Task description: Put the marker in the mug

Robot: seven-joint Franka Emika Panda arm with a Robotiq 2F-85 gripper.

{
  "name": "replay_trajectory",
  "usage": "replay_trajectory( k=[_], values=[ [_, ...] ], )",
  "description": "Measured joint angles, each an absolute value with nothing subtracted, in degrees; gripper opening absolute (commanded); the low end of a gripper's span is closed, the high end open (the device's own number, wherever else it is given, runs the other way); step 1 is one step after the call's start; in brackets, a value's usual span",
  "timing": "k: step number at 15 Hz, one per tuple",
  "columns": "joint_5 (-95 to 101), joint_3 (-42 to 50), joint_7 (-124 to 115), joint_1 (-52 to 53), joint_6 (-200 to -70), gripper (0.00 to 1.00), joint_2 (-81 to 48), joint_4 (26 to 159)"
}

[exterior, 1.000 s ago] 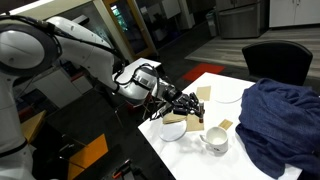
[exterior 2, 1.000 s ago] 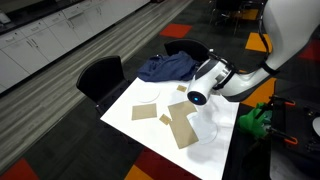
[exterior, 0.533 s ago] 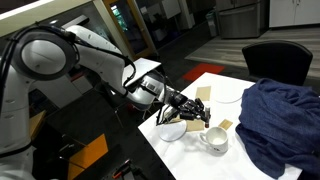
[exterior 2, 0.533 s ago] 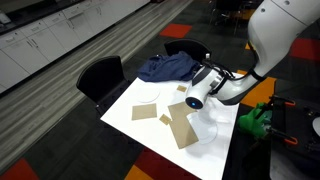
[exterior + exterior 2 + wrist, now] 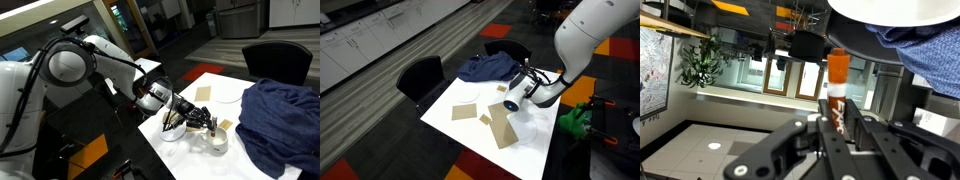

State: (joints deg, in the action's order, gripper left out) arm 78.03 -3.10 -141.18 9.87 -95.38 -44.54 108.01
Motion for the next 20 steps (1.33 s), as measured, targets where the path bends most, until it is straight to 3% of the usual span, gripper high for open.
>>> replay_trajectory(
  k=[6,7,8,9,16,17,20],
  values=[
    [78.77,-3.1,-141.14,9.82,-95.38,0.05,-48.45,103.86],
    [78.79,-3.1,-141.1,9.82,-95.38,0.13,-48.92,103.26],
    [78.79,-3.11,-141.06,9.83,-95.38,0.44,-49.33,102.75],
    [78.79,-3.12,-140.99,9.83,-95.38,0.45,-49.65,102.38],
    [78.79,-3.24,-140.9,10.1,-95.38,0.96,-50.58,101.7],
    [78.79,-3.24,-140.9,10.11,-95.38,1.0,-50.64,101.7],
    [78.79,-3.24,-140.9,10.11,-95.38,1.0,-50.81,101.68]
  ],
)
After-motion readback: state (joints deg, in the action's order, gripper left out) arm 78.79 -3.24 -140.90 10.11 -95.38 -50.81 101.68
